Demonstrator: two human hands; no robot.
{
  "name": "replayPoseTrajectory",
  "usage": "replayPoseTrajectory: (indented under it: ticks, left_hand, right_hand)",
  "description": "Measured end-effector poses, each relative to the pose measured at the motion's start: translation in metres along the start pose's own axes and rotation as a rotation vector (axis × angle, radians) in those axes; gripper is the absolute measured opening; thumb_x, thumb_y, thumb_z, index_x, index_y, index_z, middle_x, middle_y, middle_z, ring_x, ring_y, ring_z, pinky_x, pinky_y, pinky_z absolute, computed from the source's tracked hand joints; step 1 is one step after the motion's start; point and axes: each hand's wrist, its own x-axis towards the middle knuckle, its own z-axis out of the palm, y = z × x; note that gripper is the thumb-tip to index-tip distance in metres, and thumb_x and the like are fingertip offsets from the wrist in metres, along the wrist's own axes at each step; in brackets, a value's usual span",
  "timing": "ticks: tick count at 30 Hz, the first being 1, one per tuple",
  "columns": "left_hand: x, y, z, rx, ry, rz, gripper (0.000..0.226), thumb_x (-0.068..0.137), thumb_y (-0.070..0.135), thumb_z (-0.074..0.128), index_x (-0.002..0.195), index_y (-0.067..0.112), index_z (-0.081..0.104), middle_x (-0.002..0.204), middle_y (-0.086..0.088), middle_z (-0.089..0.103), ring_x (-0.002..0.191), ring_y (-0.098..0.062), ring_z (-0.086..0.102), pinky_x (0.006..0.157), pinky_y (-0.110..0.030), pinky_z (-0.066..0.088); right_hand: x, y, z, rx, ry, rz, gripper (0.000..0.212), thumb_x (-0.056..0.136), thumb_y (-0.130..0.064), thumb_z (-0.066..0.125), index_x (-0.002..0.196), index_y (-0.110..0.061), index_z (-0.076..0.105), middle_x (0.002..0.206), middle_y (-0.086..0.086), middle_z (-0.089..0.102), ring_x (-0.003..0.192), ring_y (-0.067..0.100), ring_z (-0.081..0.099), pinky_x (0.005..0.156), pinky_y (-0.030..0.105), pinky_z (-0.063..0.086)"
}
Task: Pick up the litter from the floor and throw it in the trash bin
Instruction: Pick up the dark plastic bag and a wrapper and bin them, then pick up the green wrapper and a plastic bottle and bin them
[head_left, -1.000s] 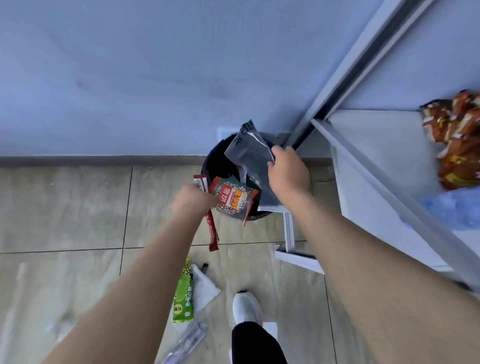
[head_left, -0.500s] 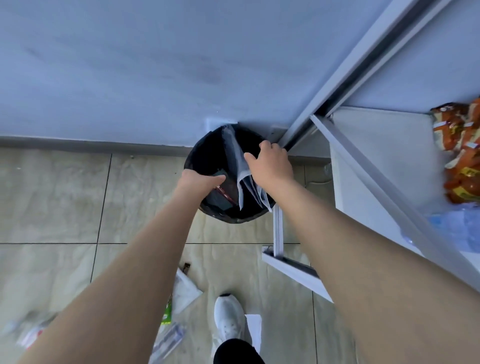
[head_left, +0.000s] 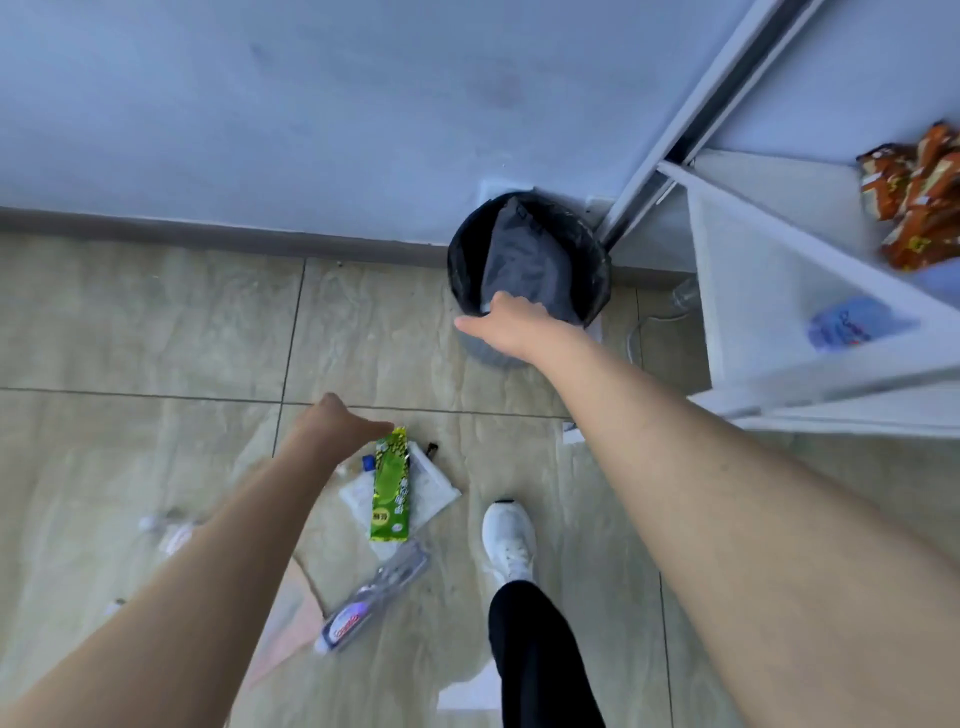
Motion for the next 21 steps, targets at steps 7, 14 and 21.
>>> replayPoseTrajectory:
  ticks: [7,14,21]
  left_hand:
    - [-0.064,-0.157,0.032,0.080,-0.037,0.006,0.084,0.072,0.045,0.073,0.136,0.002,0.040,0.136,-0.019,0.051,0.124,-0.033,0.050,0.098,-0.038,0.044]
    - [-0.048,-0.258,0.117,0.121,-0.065,-0.013,0.077,0.071,0.049,0.070,0.131,0.008,0.047,0.132,-0.015,0.055,0.122,-0.032,0.050,0.098,-0.034,0.041]
    - [0.035,-0.295,0.229,0.165,-0.083,0.054,0.075,0.075,0.047,0.070,0.135,0.010,0.044,0.134,-0.015,0.050,0.125,-0.033,0.047,0.100,-0.039,0.042]
  right_hand:
    - [-0.089,-0.021,0.134,-0.003,-0.120,0.014,0.075,0.090,-0.056,0.048,0.145,-0.009,0.031,0.152,0.014,0.034,0.138,0.033,0.033,0.111,0.036,0.031]
    - [-0.104,0.007,0.271,-0.015,-0.240,0.029,0.035,0.092,-0.053,0.047,0.102,-0.021,0.056,0.122,0.017,0.054,0.115,0.029,0.049,0.077,0.030,0.034]
    - [-0.026,0.066,0.389,0.040,-0.220,0.099,0.059,0.091,-0.055,0.047,0.130,-0.011,0.047,0.134,0.015,0.053,0.127,0.033,0.044,0.085,0.031,0.033]
